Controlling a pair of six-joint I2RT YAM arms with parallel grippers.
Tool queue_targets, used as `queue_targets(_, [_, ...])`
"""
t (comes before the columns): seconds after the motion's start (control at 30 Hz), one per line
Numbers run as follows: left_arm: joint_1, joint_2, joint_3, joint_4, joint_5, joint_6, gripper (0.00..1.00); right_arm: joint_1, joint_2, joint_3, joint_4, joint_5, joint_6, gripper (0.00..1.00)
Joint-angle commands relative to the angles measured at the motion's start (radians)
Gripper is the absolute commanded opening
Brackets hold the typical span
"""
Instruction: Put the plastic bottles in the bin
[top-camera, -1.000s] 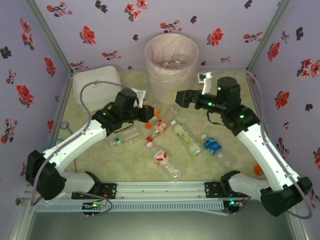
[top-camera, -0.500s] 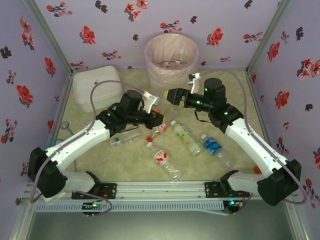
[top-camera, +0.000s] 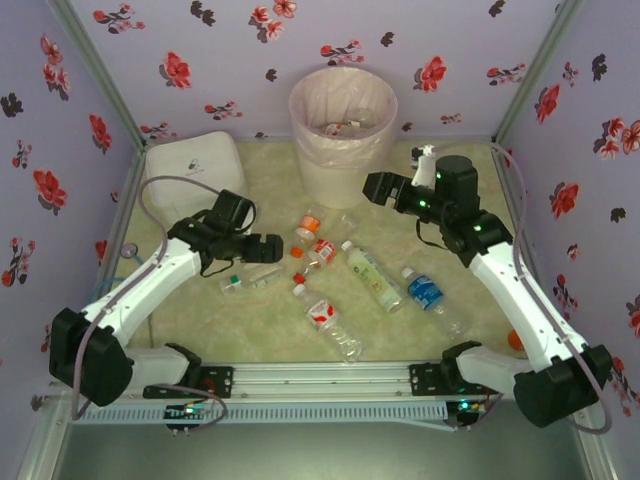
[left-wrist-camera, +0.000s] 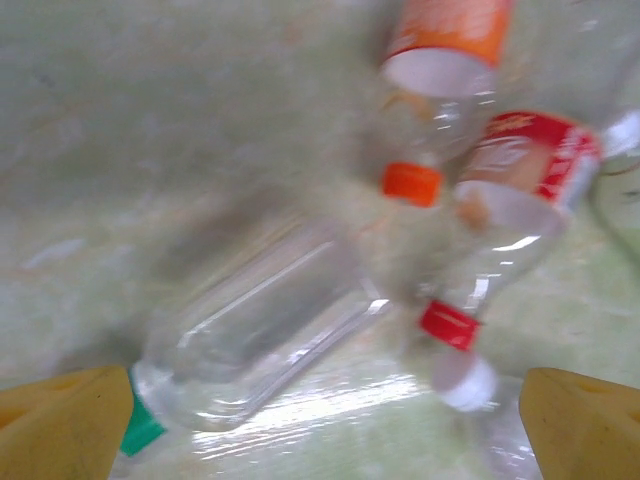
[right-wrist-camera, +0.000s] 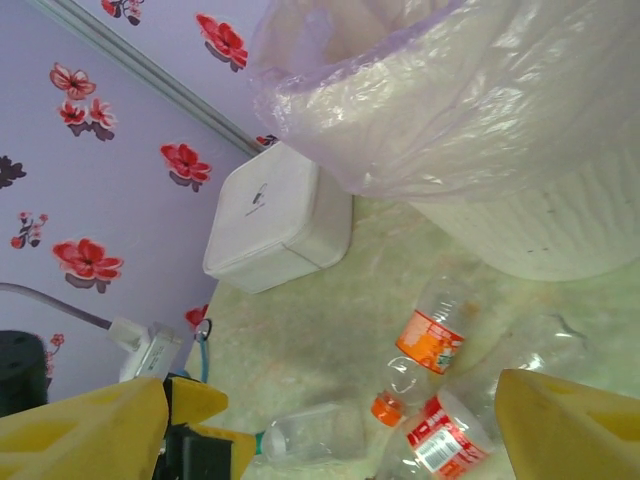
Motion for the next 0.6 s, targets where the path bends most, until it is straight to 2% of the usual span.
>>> queue_targets(0.0, [0.073, 0.045, -0.042, 0.007, -0.012, 0.066, 1.0, -0.02, -0.049, 0.021, -0.086, 0.037, -0.06, 0.86])
queue_targets(0.2, [0.108, 0.116, -0.114, 0.088, -0.001, 0.062, 1.0, -0.029, -0.103, 0.002, -0.155, 0.081, -0.088, 0.86])
queue_targets(0.33, [0.108, 0.154, -0.16, 0.133, 0.089, 0.043, 1.0, -0.031, -0.112, -0.003, -0.163, 0.084, -0.088, 0.86])
queue_targets(0.4, [0.094, 0.157, -0.181, 0.128, 0.132, 0.014, 1.0, -0.031, -0.113, -0.001, -0.165, 0.087, -0.089, 0.86])
queue_targets(0.57, [0.036, 0.08, -0.268, 0.118, 0.13, -0.081, 1.0, -0.032, -0.104, -0.004, -0.162, 0.105, -0.09, 0.86])
